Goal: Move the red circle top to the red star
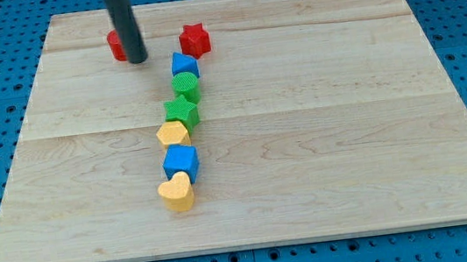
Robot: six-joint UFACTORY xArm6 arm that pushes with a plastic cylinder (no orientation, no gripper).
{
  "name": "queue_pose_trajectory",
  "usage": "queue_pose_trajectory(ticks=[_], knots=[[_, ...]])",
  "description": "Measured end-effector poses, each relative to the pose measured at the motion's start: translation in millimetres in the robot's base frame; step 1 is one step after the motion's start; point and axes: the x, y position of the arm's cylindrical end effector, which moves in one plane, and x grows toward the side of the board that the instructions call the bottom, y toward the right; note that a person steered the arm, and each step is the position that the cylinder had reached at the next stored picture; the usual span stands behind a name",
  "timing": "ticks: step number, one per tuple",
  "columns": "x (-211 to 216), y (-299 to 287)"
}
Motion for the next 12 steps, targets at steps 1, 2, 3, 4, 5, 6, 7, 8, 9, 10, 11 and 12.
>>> queue_pose_trajectory(ticks=[1, 2, 3, 4, 5, 6, 7, 8, 9, 10, 11, 12], knots=[[0, 22], [0, 24], [0, 24], [3, -8], [3, -53], [-40, -29], [-47, -63], [-71, -59], [-78, -95], [-106, -102], [-114, -68], [-103, -20]])
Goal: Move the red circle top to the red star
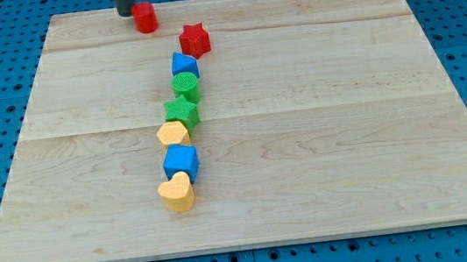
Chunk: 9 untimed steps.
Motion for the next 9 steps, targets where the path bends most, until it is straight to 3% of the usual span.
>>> queue_pose_trajectory(ticks=[2, 4, 5, 7, 9], knots=[[8, -22], [18, 52], [7, 42], [41, 30], [29, 53]])
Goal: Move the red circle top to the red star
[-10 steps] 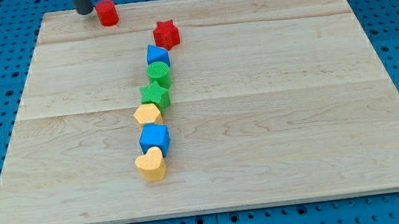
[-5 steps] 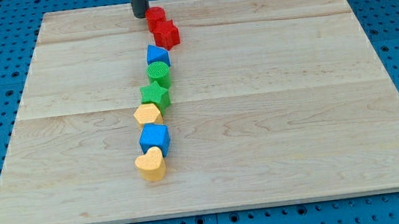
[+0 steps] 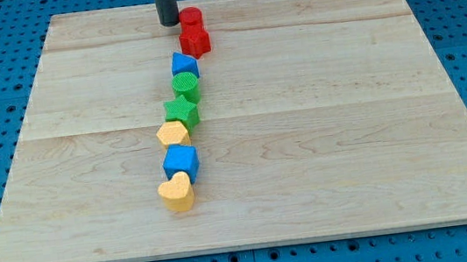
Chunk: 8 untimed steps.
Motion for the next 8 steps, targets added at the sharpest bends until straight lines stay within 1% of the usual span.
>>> queue_pose_trajectory(ticks=[1, 2, 4, 5, 6, 7, 8], knots=[[-40, -11], [-40, 1], [-39, 156], [-35, 190], [-8, 195], [75, 195], [146, 183]])
